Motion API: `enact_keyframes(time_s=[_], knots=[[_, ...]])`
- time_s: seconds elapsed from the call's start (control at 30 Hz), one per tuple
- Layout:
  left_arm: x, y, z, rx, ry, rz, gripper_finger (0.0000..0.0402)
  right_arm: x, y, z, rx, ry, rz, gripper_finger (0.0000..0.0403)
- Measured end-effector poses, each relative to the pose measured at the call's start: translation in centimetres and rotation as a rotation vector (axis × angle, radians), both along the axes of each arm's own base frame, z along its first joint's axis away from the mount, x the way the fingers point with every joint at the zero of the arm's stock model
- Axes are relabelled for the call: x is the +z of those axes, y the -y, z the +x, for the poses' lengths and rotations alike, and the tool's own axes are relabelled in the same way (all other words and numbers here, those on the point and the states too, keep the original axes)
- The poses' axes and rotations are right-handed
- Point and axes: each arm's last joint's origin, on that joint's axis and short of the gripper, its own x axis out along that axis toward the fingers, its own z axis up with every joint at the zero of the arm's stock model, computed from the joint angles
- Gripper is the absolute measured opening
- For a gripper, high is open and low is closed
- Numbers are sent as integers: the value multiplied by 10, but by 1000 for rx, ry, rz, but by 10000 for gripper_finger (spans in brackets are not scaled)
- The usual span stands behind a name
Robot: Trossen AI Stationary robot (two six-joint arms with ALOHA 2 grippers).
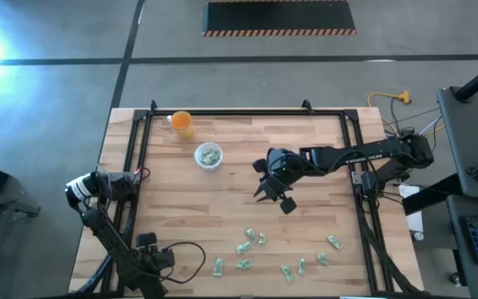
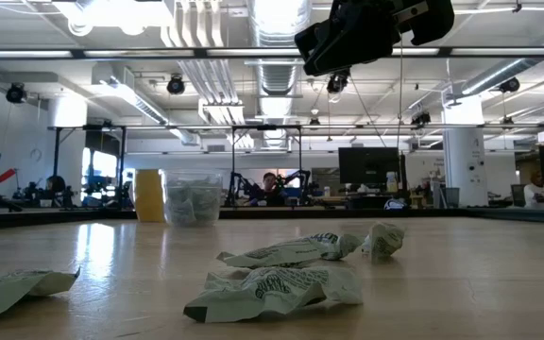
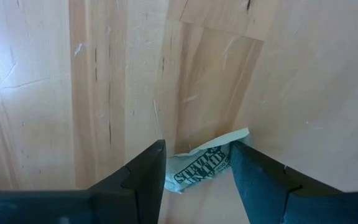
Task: Pick and place Stevia / Truvia into bins
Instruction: Put the stevia packet into the transparent container
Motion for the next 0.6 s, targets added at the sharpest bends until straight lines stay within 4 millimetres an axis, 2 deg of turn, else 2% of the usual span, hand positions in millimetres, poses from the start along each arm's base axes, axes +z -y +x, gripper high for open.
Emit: enact_keyframes(time_s=[0.27,0.6], knots=[[0,1,0,0,3,-4,154,0,0,0,1,0,0,68],[-1,1,1,-21,6,-13,58,0,0,0,1,0,0,68]])
